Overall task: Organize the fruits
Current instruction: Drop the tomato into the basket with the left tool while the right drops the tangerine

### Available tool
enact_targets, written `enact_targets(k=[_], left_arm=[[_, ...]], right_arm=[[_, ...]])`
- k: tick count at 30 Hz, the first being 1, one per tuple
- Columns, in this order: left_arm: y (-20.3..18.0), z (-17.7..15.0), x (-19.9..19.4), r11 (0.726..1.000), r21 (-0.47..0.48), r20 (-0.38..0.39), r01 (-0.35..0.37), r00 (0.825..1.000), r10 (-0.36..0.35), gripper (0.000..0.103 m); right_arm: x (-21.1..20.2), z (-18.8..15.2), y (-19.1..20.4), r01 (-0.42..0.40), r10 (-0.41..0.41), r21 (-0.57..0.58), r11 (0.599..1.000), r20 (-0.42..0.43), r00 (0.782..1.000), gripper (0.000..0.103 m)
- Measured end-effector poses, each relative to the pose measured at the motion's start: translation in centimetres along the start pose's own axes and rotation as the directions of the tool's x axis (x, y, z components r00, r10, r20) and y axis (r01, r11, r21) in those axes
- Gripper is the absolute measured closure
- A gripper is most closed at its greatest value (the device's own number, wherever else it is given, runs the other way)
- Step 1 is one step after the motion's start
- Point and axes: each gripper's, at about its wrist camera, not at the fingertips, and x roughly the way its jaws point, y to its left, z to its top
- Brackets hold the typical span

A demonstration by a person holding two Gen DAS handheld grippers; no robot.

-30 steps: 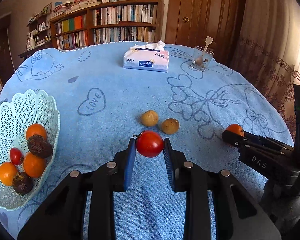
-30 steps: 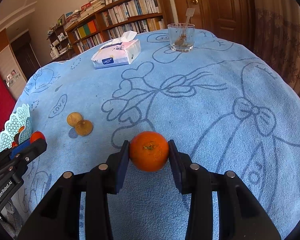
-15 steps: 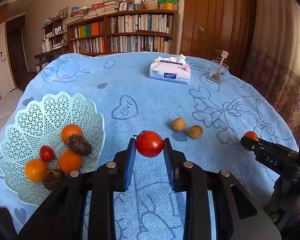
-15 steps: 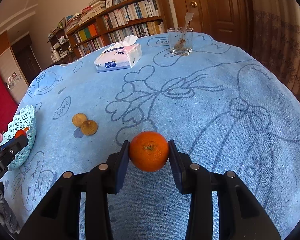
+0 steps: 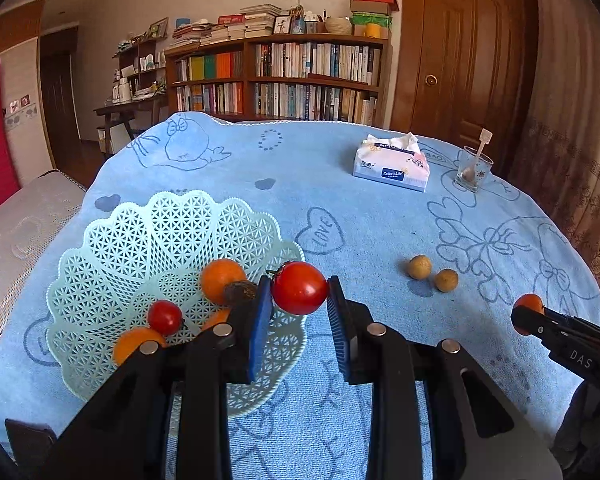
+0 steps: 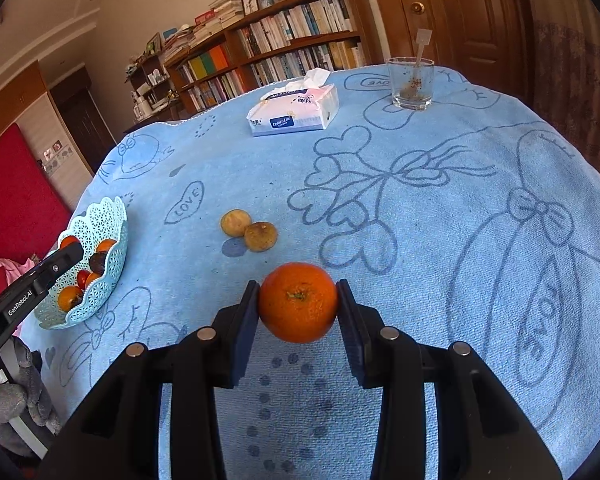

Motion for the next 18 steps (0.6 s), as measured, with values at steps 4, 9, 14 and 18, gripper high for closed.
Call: enact_targets(k=[4, 9, 14, 18], left_arm=[[2.7, 0.6, -0.5, 0.999, -0.032, 0.018, -0.03, 0.999, 0.031, 0.074], [6.2, 1.2, -1.1, 0.995, -0.09, 0.039, -0.049, 0.998, 0.053, 0.074], [8.7, 1.9, -1.3, 0.992, -0.113, 0.049, -0.053, 0.997, 0.059, 0.06], [10.2, 2.3, -1.9, 0.987, -0.15, 0.075, -0.053, 0.995, 0.065, 0.027]], right_arm=[[0.6, -0.2, 1.6, -0.027, 0.027, -0.015, 1.0, -0.022, 0.999, 0.064], [1.3, 0.1, 4.1, -0.051, 0.049, -0.052, 0.997, -0.041, 0.998, 0.064], [1.9, 0.6, 7.2, -0.09, 0.086, -0.091, 0.992, -0.049, 0.995, 0.064], [2.4, 0.9, 9.9, -0.129, 0.122, -0.123, 0.984, -0.061, 0.991, 0.064]])
